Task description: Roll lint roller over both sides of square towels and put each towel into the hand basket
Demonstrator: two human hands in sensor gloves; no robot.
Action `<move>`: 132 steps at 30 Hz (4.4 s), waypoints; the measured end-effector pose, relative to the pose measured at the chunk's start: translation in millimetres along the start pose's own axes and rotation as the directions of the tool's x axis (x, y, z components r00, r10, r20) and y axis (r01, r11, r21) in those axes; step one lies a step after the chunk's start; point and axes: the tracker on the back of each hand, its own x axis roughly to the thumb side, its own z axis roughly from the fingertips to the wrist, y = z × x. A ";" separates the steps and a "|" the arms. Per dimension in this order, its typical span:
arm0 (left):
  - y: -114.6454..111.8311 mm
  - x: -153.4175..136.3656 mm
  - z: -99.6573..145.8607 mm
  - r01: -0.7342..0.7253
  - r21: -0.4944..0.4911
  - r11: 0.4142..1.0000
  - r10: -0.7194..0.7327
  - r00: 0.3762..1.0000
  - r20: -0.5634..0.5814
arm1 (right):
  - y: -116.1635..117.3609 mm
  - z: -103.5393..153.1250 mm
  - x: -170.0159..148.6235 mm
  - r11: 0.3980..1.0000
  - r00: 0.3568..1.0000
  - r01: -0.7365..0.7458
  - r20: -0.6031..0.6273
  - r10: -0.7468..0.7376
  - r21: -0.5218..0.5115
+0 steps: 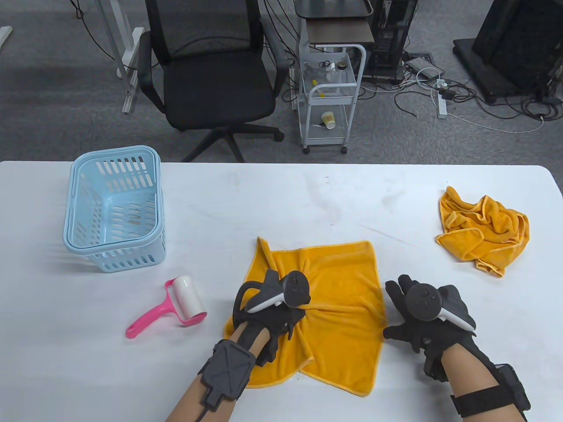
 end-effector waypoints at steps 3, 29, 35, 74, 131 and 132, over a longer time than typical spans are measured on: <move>56.2 -16.7 18.8 -0.124 0.141 0.982 0.128 0.992 -0.017 | -0.1 0.5 -2.7 0.999 0.999 0.040 -0.003 -0.040 -0.020; 180.9 -220.2 83.9 -0.064 0.643 0.763 0.436 0.786 -0.439 | 1.9 -0.9 -1.4 1.000 1.000 0.023 -0.011 -0.023 0.009; 170.1 -182.6 83.8 0.066 0.572 0.817 0.239 0.865 -0.440 | 2.3 -0.9 -0.6 1.000 1.000 0.017 -0.006 -0.017 0.011; -5.8 -4.4 70.8 0.166 0.379 0.910 -0.129 0.984 -0.121 | -84.7 -29.1 -42.9 0.969 0.937 -0.084 -0.348 -0.002 -0.233; -7.6 12.2 76.2 -0.074 0.340 0.937 0.035 0.992 0.118 | -154.7 38.7 149.6 0.776 0.973 -0.207 -0.040 0.229 -0.597; -9.3 14.0 75.9 -0.114 0.324 0.939 0.071 0.987 0.142 | -130.9 36.2 162.5 0.800 0.974 -0.176 0.015 0.225 -0.573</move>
